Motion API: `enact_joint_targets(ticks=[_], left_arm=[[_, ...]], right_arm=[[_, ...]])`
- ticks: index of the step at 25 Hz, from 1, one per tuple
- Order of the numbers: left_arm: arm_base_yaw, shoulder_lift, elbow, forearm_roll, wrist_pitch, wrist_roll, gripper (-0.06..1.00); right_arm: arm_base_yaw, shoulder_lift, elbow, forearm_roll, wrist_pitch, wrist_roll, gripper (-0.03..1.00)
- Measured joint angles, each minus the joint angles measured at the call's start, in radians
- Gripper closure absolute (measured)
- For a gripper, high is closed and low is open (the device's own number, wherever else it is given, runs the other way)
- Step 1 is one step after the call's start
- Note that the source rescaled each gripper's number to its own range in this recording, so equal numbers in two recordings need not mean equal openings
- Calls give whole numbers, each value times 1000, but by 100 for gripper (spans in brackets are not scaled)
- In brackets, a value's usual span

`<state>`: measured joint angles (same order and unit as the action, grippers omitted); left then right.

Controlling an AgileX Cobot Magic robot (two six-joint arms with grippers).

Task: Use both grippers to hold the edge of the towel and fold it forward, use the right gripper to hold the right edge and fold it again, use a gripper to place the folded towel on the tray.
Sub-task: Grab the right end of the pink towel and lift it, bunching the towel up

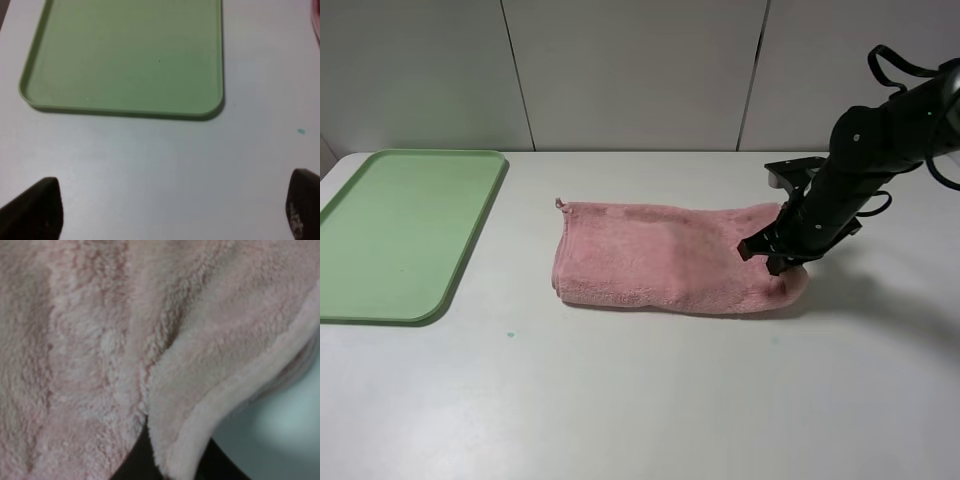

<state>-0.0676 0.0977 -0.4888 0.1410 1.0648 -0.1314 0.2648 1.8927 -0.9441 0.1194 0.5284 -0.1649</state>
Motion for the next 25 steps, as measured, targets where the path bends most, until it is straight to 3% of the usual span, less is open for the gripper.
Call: enact_joint_targets(ticks=[11,25], left_arm=[[0,0,0,0,0,0,7],[0,0,0,0,0,0,7]], right_arm=[[-96,-230,196,-72,21,31,91],[-211,-469,206,-229,231,102,91]])
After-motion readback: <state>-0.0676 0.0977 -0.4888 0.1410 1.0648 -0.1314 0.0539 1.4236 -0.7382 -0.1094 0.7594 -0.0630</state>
